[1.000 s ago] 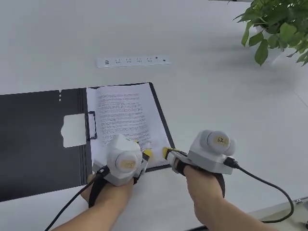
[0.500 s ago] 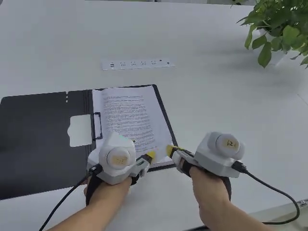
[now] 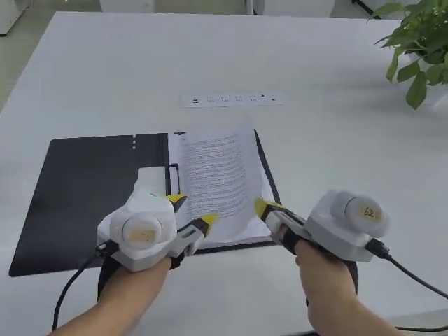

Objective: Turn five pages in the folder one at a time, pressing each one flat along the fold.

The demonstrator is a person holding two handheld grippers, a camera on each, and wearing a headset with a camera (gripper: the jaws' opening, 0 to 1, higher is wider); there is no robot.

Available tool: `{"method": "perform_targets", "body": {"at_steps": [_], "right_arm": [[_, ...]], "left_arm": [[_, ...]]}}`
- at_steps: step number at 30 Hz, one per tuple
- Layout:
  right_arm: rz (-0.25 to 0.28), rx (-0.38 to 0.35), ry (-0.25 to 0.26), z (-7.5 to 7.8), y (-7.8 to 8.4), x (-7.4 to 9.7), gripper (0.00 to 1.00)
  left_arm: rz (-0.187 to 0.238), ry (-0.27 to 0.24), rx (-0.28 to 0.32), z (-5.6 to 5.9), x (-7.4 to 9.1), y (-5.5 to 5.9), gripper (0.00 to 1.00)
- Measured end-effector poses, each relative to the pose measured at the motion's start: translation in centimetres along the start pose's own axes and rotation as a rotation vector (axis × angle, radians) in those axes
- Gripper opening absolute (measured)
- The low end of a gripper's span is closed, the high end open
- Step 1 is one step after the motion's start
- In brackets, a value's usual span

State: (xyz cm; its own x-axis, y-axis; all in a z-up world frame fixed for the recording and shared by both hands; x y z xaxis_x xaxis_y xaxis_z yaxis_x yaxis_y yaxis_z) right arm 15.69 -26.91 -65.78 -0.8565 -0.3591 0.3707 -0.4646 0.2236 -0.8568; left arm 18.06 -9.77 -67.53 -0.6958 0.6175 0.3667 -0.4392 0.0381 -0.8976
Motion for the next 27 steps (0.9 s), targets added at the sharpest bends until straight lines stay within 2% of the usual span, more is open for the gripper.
{"method": "perform_targets", "body": {"at_steps": [6,13,20,27], "right_arm": [[0.038,0.03,-0.064,-2.7,-1.4,-0.3,0.0],[0.055,0.079,-0.148,-6.5,-2.3,-1.4,0.0],[0.034,0.098,-0.214,-9.9,-1.6,-3.2,0.0],[0.002,0.115,-0.261,-12.7,-0.3,-4.7,0.0]], "left_arm": [[0.024,-0.04,-0.004,-2.3,3.2,-0.4,0.35],[0.066,-0.073,0.01,-3.7,6.3,-1.2,0.35],[0.102,-0.115,0.025,-5.3,9.4,-1.5,0.34],[0.115,-0.158,0.037,-7.1,12.2,-1.0,0.34]]}}
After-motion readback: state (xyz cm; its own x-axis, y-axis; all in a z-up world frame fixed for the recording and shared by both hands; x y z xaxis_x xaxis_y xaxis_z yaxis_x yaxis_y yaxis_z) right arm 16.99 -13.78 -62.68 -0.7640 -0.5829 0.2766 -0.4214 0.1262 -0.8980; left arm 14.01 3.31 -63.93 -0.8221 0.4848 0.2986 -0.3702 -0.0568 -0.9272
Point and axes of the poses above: the centre of the closed fingertips' face, and the gripper's own axes: x roughly backward along the fingers, z roughly to its right, y roughly out of its underside, the point moved 7 cm from there along x, roughly backward along the fingers, and after that the axes turned 11 degrees about x, right-handed, at the moved point
